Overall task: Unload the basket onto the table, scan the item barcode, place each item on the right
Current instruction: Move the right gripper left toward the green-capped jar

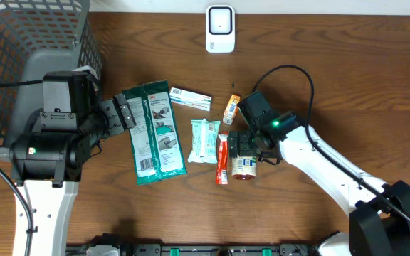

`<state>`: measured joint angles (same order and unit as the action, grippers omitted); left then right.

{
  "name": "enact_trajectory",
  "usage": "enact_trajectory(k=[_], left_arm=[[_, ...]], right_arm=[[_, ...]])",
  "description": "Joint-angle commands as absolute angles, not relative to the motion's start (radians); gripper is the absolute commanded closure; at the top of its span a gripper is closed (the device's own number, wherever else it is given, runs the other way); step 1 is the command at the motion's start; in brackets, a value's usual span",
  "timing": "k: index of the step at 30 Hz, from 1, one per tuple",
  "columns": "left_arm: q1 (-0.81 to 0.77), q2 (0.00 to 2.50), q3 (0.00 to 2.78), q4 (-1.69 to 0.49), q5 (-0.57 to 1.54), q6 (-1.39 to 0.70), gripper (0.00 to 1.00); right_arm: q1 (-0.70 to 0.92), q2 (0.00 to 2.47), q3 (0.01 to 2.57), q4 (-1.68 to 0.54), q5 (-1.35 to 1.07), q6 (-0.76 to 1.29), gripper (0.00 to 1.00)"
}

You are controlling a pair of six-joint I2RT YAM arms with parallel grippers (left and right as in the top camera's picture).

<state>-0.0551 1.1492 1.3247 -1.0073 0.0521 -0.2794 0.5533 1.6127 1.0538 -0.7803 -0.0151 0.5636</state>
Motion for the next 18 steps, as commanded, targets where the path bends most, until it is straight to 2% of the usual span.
enact_trajectory(k=[1,7,13,18], left_arm=[[-0.054,1.150,1.333,-1.009,0.040,-0.259,0.10],[-0.054,1.150,1.333,-1.009,0.040,-0.259,0.10],[-0.054,1.150,1.333,-1.009,0.040,-0.259,0.10],[-0.054,1.150,1.333,-1.009,0.040,-0.259,0.10]], right_arm=[[0.558,1.607,0.989,-0.717,0.028,0.646,0.01],[0.558,1.607,0.888,-0.589,0.018,0.676,0.04],[0.558,1.607,0.886,-0.537,0.017,0.677,0.19],[0.558,1.607,0.886,-0.535,0.007,0.678,0.21]])
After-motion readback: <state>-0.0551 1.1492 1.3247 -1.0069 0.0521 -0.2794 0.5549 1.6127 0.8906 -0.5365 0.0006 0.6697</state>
